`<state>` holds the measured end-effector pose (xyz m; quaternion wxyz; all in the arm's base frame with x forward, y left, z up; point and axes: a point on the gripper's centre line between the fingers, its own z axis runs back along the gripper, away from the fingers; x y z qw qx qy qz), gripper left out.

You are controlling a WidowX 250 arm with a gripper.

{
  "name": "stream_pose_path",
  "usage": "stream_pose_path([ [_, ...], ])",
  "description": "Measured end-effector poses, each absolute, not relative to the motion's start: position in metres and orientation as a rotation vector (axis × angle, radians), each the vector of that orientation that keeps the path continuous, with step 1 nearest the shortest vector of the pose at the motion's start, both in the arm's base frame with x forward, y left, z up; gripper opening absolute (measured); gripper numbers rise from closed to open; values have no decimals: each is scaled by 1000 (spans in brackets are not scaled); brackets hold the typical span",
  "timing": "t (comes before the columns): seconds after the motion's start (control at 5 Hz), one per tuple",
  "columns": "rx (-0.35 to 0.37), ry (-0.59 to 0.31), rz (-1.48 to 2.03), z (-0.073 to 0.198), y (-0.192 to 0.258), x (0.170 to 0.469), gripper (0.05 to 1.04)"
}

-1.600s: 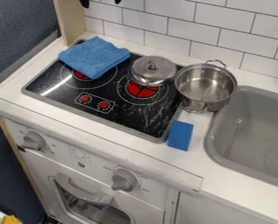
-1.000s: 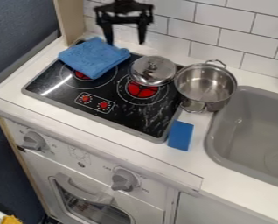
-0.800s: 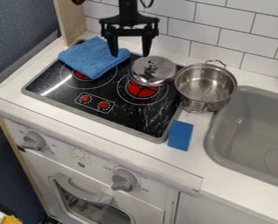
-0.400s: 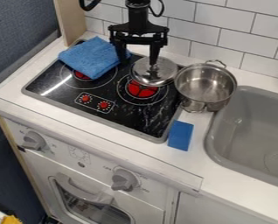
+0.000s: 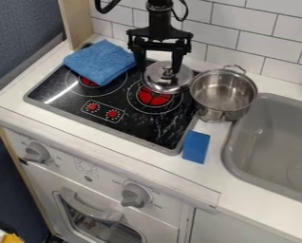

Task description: Pick up the silver pot cover and place it below the blue cloth

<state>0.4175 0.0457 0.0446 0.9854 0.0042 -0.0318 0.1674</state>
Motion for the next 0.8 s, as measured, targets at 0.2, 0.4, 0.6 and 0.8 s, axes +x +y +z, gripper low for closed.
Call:
stream_pose_path([
  [0.2, 16, -72, 333, 45, 45, 419, 998],
  [0.4, 6, -73, 325, 46, 42, 424, 998],
  [0.6, 13, -49, 324, 35, 40, 427, 951],
  [0.8, 11, -68, 345, 34, 39, 429, 675],
])
